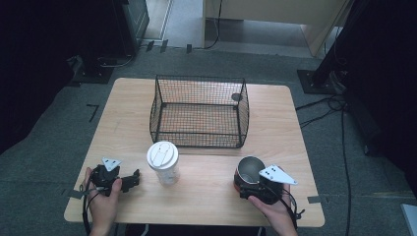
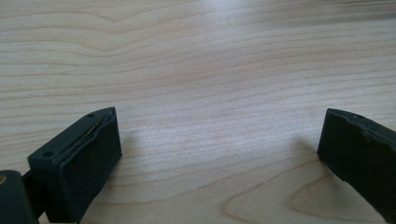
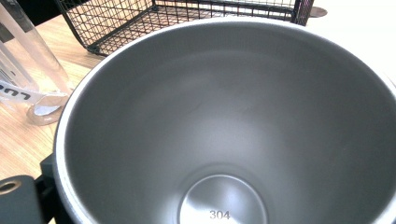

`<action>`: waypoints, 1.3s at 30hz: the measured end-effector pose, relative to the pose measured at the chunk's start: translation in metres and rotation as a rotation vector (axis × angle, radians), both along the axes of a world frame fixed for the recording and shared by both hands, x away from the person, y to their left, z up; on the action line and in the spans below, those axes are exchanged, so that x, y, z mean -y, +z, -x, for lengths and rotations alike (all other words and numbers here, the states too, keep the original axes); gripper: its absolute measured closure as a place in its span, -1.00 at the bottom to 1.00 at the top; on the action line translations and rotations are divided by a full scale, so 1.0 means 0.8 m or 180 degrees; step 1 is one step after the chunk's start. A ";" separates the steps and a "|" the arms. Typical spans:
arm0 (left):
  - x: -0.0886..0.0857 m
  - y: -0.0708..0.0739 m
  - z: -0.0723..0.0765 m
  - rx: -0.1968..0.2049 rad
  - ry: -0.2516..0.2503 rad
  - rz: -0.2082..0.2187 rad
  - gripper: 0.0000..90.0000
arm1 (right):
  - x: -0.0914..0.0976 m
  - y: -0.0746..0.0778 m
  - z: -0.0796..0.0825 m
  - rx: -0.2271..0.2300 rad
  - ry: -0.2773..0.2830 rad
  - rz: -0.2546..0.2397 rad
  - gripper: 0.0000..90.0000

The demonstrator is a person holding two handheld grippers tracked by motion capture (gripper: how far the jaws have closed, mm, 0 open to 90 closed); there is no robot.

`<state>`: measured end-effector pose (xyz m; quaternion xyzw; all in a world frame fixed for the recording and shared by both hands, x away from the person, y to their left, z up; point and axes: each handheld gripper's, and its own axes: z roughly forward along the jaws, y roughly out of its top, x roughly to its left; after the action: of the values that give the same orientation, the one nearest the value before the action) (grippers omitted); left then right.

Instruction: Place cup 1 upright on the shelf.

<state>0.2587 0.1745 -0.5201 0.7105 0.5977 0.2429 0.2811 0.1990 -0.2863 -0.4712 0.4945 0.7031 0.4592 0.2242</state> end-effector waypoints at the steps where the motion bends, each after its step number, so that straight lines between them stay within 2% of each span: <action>1: 0.000 0.000 0.000 -0.0003 -0.0002 -0.0002 -1.00 | 0.000 0.000 0.000 0.0003 -0.0006 0.0003 -0.90; 6: 0.000 0.000 0.000 0.0000 -0.0002 0.0001 -1.00 | -0.002 0.002 0.004 0.0100 -0.0082 0.0074 -0.85; 10: 0.000 0.000 0.000 0.0003 0.0003 0.0008 -1.00 | 0.002 0.003 0.006 0.0103 -0.0119 -0.0033 -0.84; 19: -0.001 0.000 0.000 0.0005 0.0010 0.0025 -1.00 | -0.001 0.014 0.013 0.0210 -0.0080 -0.0046 -0.84; 21: -0.002 0.000 0.000 0.0008 0.0014 0.0032 -0.99 | -0.003 0.021 0.016 0.0264 -0.0027 -0.0132 -0.84; 23: -0.001 0.000 0.000 0.0009 0.0014 0.0023 -1.00 | -0.005 0.026 0.016 0.0278 -0.0034 -0.0150 -0.84; 39: 0.000 0.000 0.000 -0.0001 0.0018 -0.0003 -1.00 | -0.024 0.047 0.009 0.0384 -0.0038 -0.0135 -0.84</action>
<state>0.2588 0.1742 -0.5202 0.7090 0.5996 0.2438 0.2800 0.1916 -0.2674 -0.4339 0.4747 0.6755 0.5016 0.2585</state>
